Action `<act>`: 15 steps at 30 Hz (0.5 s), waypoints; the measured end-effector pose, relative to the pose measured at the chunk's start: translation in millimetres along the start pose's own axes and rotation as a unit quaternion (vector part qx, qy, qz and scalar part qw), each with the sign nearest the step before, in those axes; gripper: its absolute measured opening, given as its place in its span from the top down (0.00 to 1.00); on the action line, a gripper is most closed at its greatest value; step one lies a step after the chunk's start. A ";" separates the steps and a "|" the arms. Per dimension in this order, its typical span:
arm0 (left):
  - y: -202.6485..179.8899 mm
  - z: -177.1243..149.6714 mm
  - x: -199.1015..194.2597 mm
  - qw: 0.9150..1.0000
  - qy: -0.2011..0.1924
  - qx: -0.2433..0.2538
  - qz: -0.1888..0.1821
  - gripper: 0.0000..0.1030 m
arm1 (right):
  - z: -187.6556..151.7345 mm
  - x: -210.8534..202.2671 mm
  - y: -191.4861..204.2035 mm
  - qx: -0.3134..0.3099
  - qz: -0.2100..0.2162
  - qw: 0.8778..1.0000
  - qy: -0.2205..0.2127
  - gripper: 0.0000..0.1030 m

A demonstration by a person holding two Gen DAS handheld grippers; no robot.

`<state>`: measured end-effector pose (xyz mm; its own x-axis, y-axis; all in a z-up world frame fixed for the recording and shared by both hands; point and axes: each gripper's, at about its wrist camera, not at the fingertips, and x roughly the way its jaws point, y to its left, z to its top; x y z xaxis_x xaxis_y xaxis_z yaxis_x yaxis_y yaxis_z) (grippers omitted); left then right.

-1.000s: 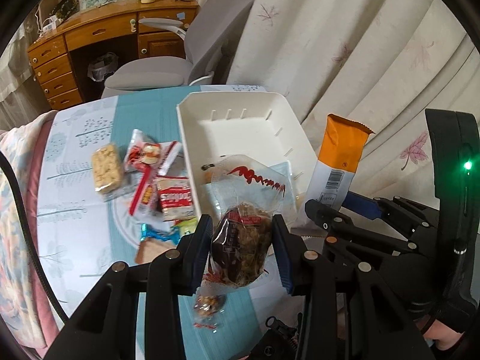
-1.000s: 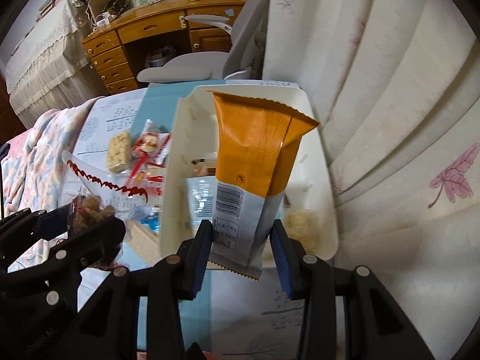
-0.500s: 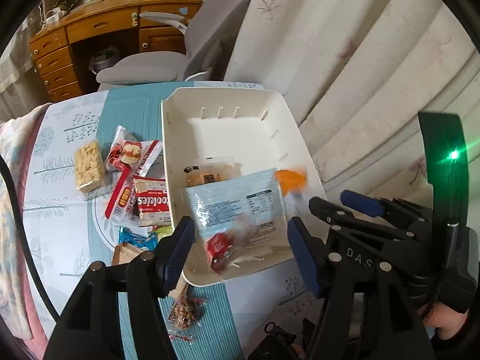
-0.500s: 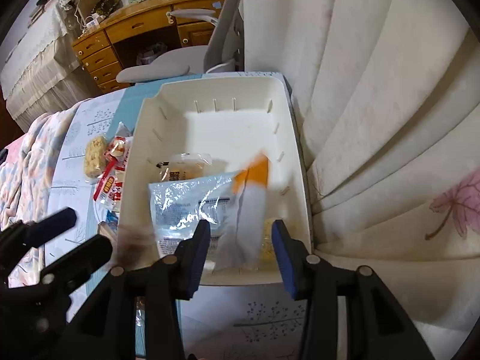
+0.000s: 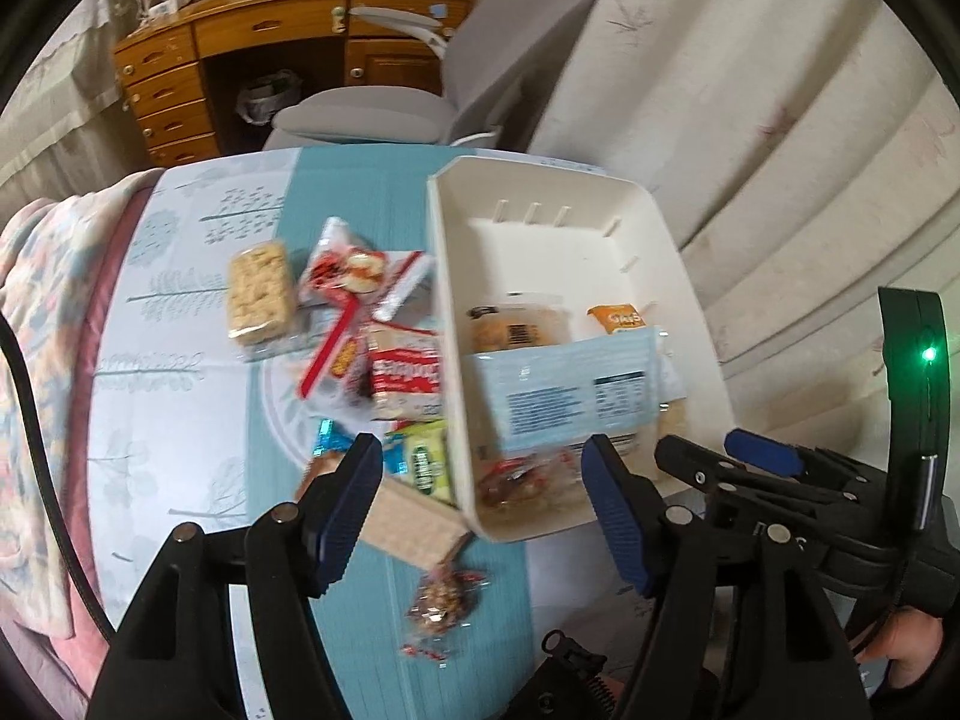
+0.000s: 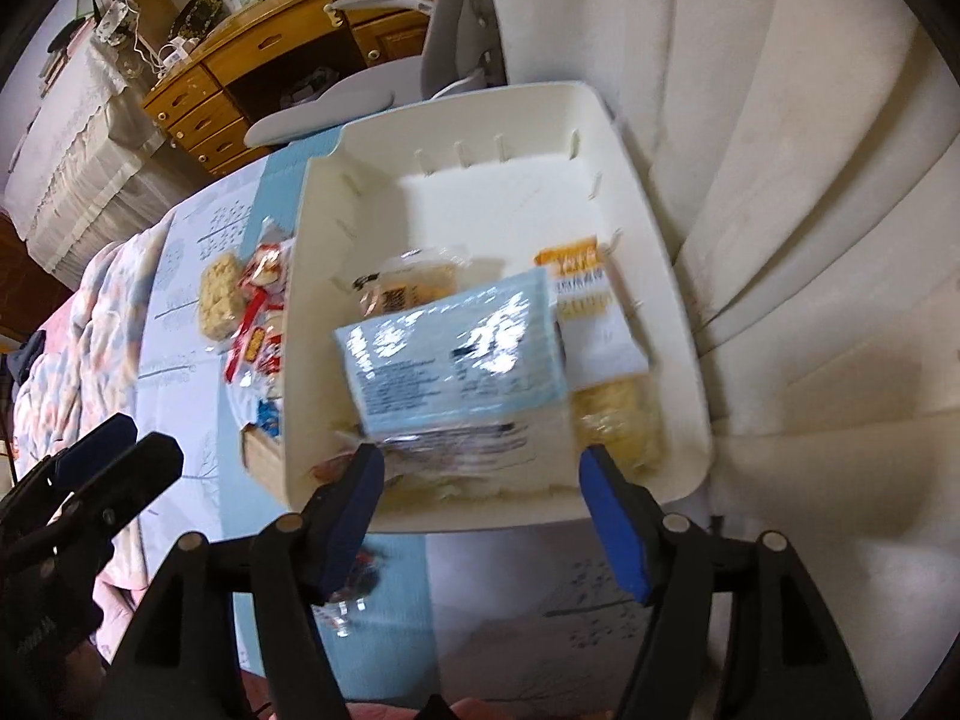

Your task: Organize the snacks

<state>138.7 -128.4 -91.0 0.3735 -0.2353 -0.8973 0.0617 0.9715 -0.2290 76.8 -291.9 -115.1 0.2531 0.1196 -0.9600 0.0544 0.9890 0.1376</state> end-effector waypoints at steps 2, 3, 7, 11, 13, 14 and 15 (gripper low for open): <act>10.8 -2.2 -3.1 1.000 -0.005 -0.005 0.006 0.34 | -4.3 4.5 8.9 0.001 0.006 1.000 0.008 0.34; 15.7 -3.2 -4.2 1.000 -0.006 -0.006 0.008 0.34 | -6.5 6.5 12.6 0.001 0.008 1.000 0.011 0.34; 42.2 -7.9 -9.4 1.000 -0.004 -0.015 0.017 0.34 | -18.4 13.9 29.8 0.007 0.022 0.999 0.027 0.33; 64.1 -11.9 -11.3 1.000 0.002 -0.013 0.020 0.34 | -30.5 24.5 46.4 0.015 0.030 0.998 0.046 0.33; 74.4 -13.9 -11.6 1.000 0.005 -0.004 0.019 0.34 | -37.3 30.3 54.0 0.023 0.037 0.998 0.055 0.33; 78.0 -14.2 -11.8 1.000 0.006 0.000 0.019 0.34 | -40.7 32.6 57.1 0.027 0.039 0.997 0.058 0.33; 82.1 -15.3 -12.1 1.000 0.008 0.004 0.016 0.34 | -44.7 34.6 59.6 0.033 0.042 0.997 0.059 0.33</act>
<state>125.1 -46.3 -104.8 0.3601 -0.2050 -0.9101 0.0585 0.9786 -0.1973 45.7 -225.0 -151.0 0.1443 0.2148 -0.9659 0.1015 0.9678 0.2303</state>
